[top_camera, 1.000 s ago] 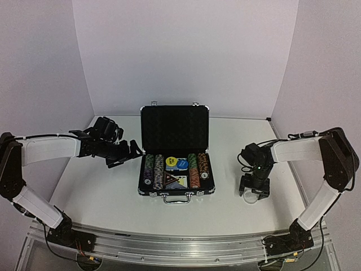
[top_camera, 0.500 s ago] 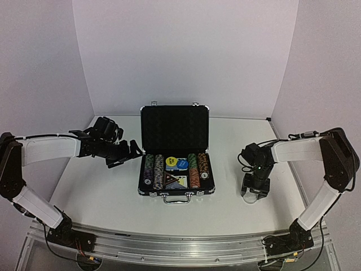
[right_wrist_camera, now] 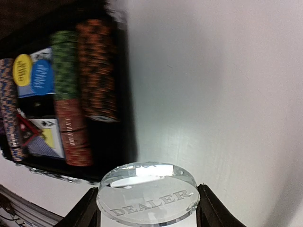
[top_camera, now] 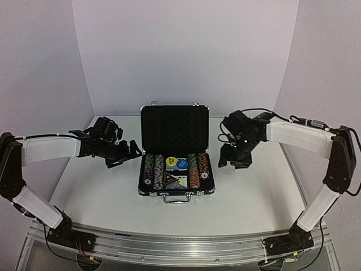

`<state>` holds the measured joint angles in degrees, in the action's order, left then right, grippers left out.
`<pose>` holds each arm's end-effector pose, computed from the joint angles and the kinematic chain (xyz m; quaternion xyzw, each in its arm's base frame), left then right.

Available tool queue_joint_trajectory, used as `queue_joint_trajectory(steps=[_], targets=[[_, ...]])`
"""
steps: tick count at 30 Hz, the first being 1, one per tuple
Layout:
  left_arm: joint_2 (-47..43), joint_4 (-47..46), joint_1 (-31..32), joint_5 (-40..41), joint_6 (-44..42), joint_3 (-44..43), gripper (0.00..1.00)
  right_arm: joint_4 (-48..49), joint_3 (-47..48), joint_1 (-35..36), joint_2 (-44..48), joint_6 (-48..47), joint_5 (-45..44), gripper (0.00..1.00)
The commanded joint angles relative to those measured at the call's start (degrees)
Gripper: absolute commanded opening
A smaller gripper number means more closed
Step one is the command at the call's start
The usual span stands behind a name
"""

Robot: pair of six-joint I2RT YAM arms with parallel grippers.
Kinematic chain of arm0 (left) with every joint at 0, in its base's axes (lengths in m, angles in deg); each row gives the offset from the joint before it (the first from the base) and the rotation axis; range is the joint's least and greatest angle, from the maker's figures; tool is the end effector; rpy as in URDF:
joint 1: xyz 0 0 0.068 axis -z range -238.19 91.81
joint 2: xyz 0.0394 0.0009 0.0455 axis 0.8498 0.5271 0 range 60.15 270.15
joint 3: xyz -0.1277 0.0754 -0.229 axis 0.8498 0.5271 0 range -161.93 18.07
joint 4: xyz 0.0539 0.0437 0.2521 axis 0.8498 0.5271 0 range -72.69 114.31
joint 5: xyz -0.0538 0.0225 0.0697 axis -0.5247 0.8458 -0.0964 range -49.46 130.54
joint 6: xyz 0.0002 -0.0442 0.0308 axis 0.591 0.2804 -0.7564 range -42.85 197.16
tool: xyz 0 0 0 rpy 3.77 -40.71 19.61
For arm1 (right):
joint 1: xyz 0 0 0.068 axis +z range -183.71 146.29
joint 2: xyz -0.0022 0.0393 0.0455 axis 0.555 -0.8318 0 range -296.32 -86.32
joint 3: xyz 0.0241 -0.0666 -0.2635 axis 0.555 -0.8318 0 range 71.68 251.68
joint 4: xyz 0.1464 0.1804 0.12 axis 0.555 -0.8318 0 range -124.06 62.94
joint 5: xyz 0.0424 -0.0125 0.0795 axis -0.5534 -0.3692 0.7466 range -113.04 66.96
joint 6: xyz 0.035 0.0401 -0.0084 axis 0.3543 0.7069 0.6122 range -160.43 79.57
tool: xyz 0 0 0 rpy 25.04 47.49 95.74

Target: Pack up texas hold em set

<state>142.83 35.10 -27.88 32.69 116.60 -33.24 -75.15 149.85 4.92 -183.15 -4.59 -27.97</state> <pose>0.2551 -0.1546 0.2165 -0.0506 0.9339 -0.2517 0.2489 0.2722 0.2136 0.2535 -0.0152 0.9785 0.0883 0.1858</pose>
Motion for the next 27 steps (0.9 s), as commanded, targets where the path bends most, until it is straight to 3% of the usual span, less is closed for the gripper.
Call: queue_joint_trajectory(steps=[1, 6, 10, 27], targets=[[-2.1, 1.4, -0.3, 1.5, -0.6, -2.2, 1.00, -0.2, 14.9, 6.1, -11.8, -7.2, -0.3, 0.33], [-4.4, 2.3, -0.3, 2.4, -0.4, -1.1, 1.00, -0.5, 31.2, 9.2, -26.4, -10.3, 0.6, 0.33], [-6.2, 2.8, -0.3, 3.0, 0.0, 0.0, 1.00, -1.4, 38.8, 10.3, -32.8, -11.6, 0.8, 0.33], [-8.7, 3.8, -0.3, 3.6, 0.1, 1.7, 1.00, -7.5, 45.8, 12.2, -41.7, -11.9, 0.3, 0.39]])
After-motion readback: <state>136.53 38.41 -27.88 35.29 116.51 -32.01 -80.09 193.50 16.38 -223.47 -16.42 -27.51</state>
